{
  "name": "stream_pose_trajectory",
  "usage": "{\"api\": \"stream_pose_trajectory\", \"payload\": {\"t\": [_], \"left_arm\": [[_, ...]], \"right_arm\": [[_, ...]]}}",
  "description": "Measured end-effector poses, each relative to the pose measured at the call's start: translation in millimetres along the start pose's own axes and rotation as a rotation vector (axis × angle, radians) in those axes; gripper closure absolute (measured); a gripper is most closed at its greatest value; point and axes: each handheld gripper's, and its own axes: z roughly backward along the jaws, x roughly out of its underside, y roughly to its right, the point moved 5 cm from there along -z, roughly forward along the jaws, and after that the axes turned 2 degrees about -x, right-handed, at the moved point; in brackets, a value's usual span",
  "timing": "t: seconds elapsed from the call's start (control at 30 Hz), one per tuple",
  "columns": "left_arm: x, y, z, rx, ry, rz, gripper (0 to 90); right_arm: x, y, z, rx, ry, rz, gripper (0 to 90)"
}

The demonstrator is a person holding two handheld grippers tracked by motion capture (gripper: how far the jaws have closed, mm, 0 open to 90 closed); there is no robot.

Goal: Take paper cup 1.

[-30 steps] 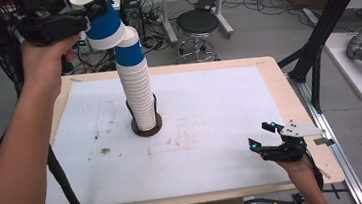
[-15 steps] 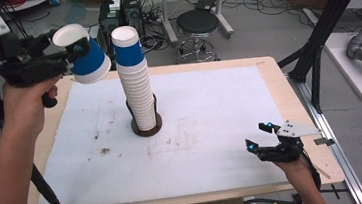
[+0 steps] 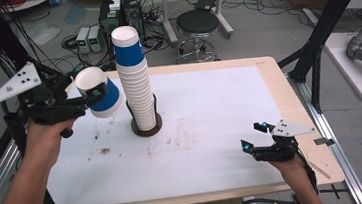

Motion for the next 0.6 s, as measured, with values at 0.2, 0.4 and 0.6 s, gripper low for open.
{"api": "stream_pose_trajectory", "payload": {"t": [0.2,0.4,0.6], "left_arm": [[29.1,2.6,-7.0,0.023,-0.009,0.033,30.0],[49.0,7.4,-12.7,0.045,-0.039,0.038,30.0],[60.2,22.1,-24.0,0.092,-0.071,0.011,30.0]], "right_arm": [[-1.1,-3.1,-3.0,-0.015,-0.004,0.016,20.5],[-1.2,-5.3,-6.2,-0.028,-0.011,0.019,20.5],[-4.5,-9.3,-6.0,-0.044,0.008,0.034,20.4]]}}
